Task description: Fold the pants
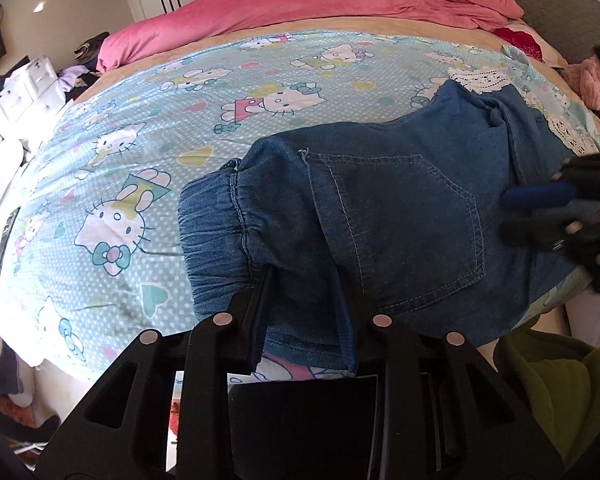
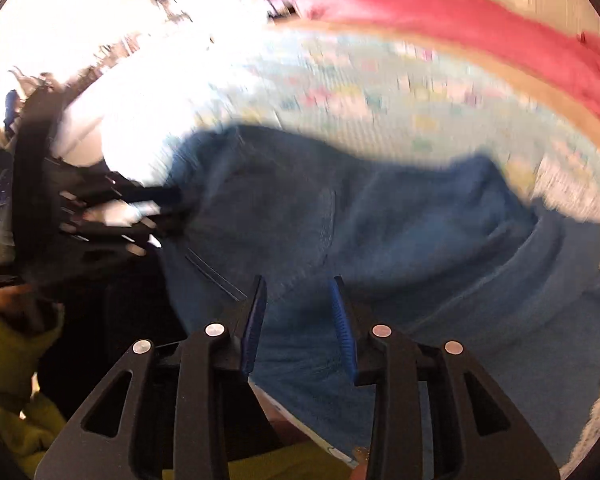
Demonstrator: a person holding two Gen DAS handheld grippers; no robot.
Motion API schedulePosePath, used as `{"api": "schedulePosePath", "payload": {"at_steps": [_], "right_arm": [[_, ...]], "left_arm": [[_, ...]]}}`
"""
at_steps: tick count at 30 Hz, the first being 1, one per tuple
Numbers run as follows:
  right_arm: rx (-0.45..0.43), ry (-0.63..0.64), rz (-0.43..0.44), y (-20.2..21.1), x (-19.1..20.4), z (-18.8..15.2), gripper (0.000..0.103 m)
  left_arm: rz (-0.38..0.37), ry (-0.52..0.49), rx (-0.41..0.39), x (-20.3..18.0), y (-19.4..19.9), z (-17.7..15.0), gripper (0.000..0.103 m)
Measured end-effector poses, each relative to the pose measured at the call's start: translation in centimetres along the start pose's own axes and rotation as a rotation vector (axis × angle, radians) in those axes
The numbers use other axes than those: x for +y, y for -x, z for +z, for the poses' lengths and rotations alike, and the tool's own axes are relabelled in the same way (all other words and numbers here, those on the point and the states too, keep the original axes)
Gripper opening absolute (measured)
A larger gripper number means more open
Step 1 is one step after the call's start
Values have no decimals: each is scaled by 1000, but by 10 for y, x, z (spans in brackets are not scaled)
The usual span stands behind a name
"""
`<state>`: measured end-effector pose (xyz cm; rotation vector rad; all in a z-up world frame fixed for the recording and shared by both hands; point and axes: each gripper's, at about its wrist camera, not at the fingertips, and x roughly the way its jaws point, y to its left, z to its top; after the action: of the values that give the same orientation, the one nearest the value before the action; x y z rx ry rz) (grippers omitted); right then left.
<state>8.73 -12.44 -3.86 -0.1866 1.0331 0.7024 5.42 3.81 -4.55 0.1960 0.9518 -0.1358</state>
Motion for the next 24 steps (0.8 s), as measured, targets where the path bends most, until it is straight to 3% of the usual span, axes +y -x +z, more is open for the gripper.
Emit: {"api": "schedulePosePath", "payload": {"at_steps": [2,8,10,12,16,19,24], "right_arm": [[54,-30,-11,-19,-5,-8,32],[18,-77,35,-6,-9,-7,37],[-26,-80,37,9,-10,-5,40],[-70,-78,30,27,-13,-1,50],[-138,-79,-15,56,-25,11,56],[-180,-93,-45,74,-44,26,56],[-230,-160,-78,95,-80,45,56]], "left_arm": [[-7,7,-2,0,0,0,23],[-18,29,-11,2,1,1,23],[-24,48,-19,4,6,0,23],[-39,71,-27,6,12,1,23],[-62,108,-46,11,28,7,24],[-69,124,-82,16,45,17,35],[-48,100,-141,11,74,41,43]]}}
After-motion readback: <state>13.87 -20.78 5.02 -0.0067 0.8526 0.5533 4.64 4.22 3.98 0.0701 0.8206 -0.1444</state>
